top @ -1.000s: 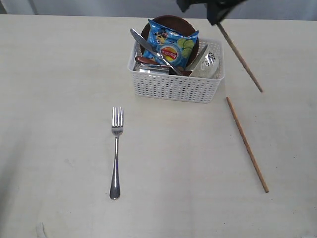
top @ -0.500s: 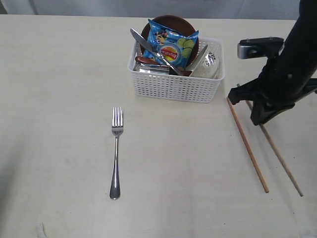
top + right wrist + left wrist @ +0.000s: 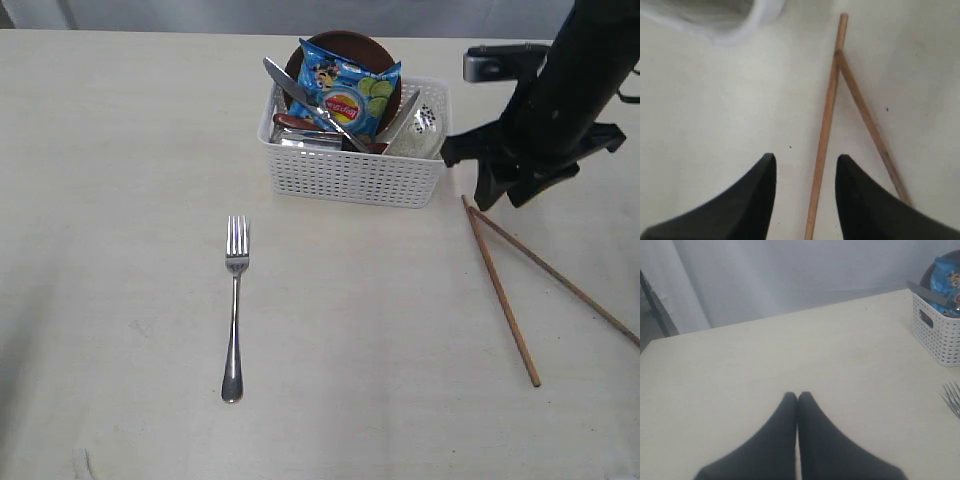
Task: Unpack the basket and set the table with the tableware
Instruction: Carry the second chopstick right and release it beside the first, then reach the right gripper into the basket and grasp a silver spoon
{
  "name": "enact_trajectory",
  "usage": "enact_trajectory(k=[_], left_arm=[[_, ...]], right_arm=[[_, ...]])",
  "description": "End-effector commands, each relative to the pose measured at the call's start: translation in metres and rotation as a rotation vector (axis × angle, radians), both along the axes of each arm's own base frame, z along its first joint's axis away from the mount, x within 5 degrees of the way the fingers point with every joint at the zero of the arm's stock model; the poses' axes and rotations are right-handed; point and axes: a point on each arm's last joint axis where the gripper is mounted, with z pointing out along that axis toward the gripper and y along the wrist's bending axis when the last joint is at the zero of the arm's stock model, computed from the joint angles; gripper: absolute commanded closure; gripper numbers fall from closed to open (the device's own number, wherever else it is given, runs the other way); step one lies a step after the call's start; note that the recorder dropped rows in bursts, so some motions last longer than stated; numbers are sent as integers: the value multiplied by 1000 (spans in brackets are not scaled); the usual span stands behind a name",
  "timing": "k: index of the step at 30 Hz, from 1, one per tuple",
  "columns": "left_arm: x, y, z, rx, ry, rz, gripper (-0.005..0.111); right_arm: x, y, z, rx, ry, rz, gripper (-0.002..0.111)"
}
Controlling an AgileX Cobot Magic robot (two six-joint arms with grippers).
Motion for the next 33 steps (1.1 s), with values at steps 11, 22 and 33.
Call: enact_trajectory(k=[11, 22, 33], left_arm=[[0, 0, 0, -14, -7, 4, 107], [0, 0, 0, -14, -7, 4, 107], [0, 0, 0, -14, -7, 4, 107]], right_arm=[[43, 110, 108, 125, -434, 216, 70], [110, 167, 23, 133, -242, 332, 70], [120, 178, -15, -24, -308, 434, 68]])
